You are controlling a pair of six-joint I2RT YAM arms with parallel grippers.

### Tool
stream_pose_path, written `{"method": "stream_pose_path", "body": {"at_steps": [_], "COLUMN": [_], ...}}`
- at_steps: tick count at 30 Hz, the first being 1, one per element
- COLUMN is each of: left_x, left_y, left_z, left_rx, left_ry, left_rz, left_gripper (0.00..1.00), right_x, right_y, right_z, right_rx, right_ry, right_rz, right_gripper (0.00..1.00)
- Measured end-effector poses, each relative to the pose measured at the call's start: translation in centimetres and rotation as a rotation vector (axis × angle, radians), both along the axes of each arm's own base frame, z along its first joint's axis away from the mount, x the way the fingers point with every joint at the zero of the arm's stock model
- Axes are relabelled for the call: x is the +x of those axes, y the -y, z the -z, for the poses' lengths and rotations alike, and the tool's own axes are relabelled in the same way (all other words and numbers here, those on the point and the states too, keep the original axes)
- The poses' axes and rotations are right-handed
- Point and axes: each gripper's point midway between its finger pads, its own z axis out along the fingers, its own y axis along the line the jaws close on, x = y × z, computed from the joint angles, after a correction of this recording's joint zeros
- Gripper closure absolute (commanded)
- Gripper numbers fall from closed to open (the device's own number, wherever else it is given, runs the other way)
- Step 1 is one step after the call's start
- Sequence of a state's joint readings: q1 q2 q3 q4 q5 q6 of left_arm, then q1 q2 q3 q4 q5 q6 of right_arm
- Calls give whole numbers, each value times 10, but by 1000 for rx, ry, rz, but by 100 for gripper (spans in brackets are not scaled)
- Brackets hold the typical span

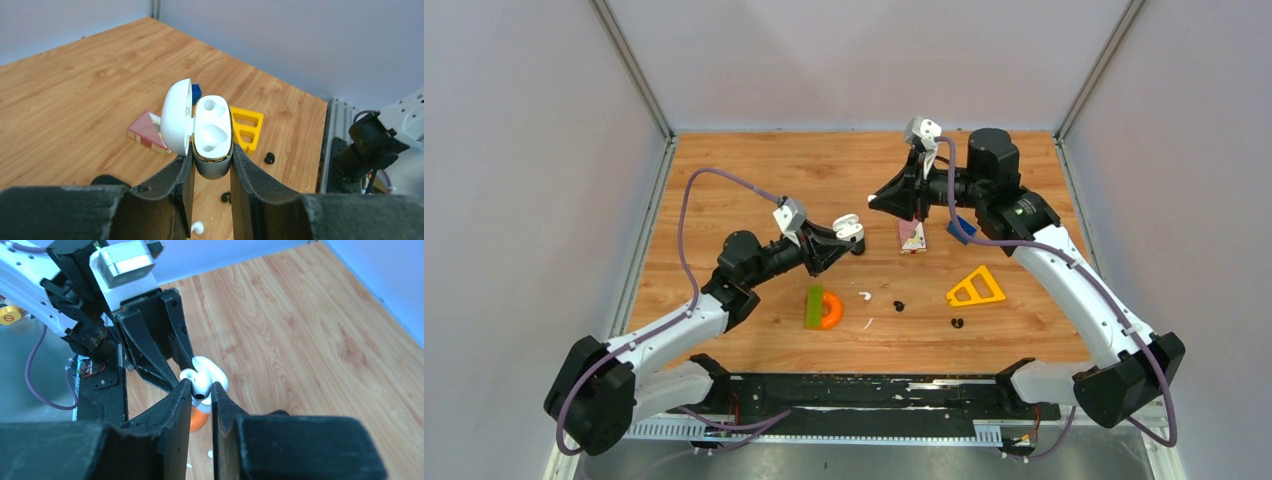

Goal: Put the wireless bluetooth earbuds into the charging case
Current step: Place the earbud in the charging case.

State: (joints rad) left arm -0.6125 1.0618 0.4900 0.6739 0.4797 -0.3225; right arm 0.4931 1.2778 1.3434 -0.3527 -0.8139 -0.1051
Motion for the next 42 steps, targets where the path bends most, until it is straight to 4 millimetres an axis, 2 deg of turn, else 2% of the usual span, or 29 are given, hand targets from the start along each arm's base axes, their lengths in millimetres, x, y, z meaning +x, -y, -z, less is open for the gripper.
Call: {"method": "stream_pose_path", "body": {"at_steps": [5, 11, 18, 26, 42], "left_x": [-3, -5, -11, -14, -16], "left_y": [15, 22, 22, 23, 22], "left_z": [-33, -46, -69, -79, -89], "left_rx": [-96, -182, -283, -345, -395], "left_ry": [12, -19, -16, -35, -41], "left_rz": [52, 91, 124, 149, 167], "left_gripper": [100, 100, 100, 100, 100], "right_x": [-9, -10, -8, -13, -23], "right_y": [-16, -36, -40, -45, -54], "right_z": [-18, -20, -25, -25, -17], "right_rx": [40, 50, 68, 68, 39], "right_ry": [50, 68, 87, 98, 134], "right_rz": [-72, -123, -129, -145, -176], "right_gripper": [100, 100, 100, 100, 100]}}
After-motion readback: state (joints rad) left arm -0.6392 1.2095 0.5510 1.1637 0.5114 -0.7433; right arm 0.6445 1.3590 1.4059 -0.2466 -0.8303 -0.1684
